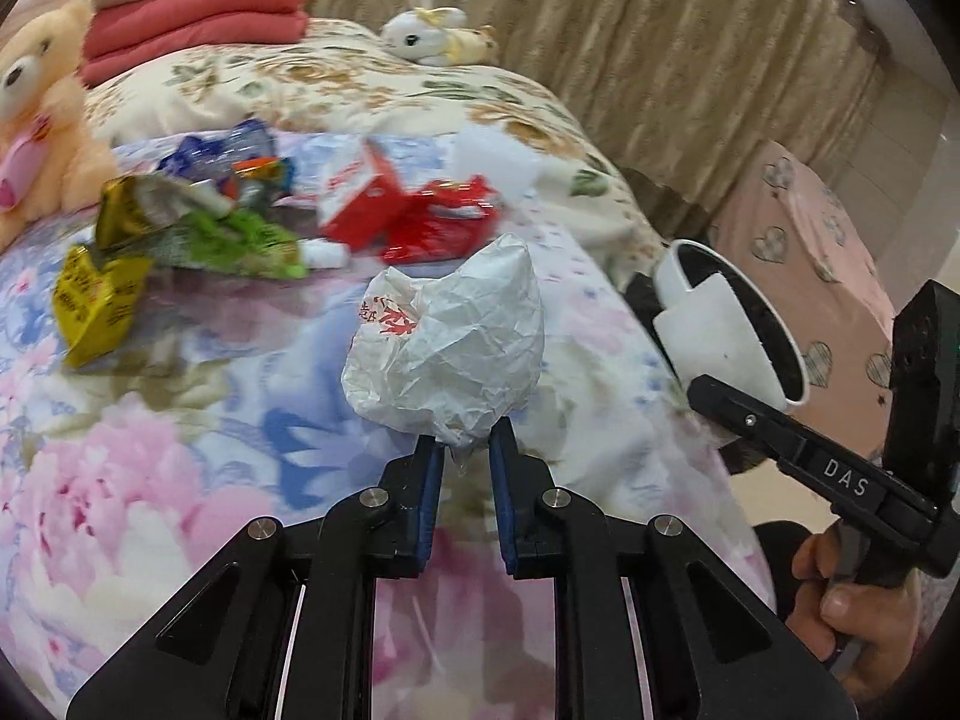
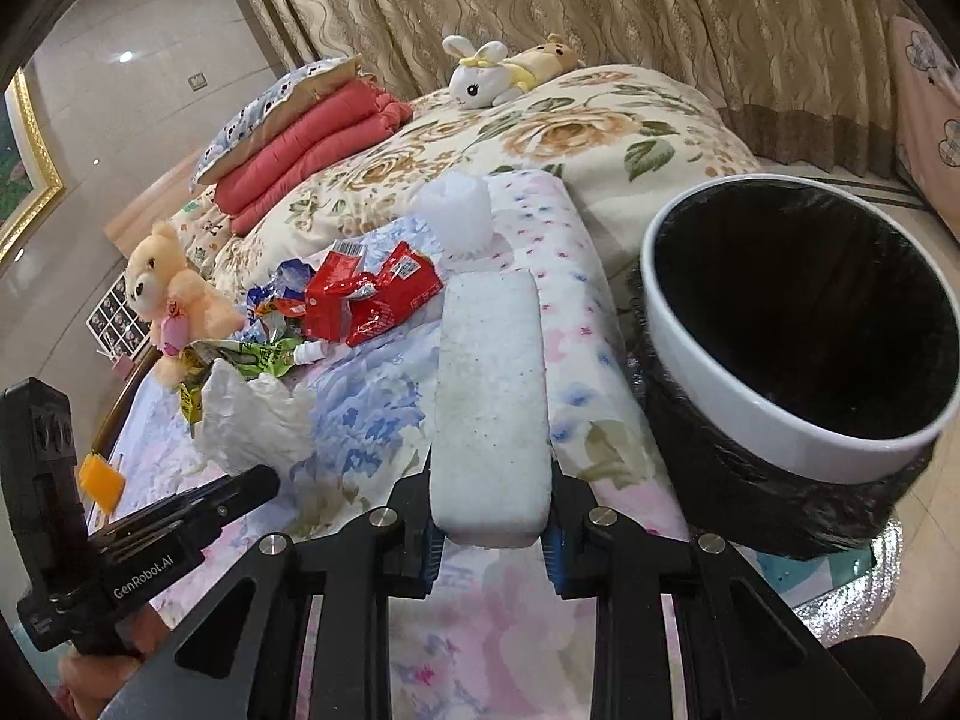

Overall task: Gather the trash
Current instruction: 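Carry the bag and foam block over the bin and open both tools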

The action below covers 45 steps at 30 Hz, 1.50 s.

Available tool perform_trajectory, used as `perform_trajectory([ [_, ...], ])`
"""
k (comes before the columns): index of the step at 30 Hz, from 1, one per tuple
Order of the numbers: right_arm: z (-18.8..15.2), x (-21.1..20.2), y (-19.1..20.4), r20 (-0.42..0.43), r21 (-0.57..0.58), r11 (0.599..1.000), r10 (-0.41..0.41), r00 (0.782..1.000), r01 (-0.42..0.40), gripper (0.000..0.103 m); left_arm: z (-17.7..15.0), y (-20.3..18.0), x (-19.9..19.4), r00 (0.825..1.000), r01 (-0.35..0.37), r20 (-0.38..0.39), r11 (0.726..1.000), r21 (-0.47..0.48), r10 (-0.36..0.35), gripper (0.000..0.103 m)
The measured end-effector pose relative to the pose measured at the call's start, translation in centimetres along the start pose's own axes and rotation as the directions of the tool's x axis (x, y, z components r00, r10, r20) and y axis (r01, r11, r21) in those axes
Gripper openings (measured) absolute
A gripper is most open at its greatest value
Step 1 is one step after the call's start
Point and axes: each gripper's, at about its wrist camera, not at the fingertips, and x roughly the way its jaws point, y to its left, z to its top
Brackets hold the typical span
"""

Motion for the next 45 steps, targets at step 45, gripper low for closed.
perform_trajectory([
  [45,3.0,-5.8,-12.8,0.066,0.166,0.978,-0.136,0.988,0.124,0.026,3.8,-16.9,4.8,0.986,0.163,-0.075,0.949,0.27,-0.148,0.015],
])
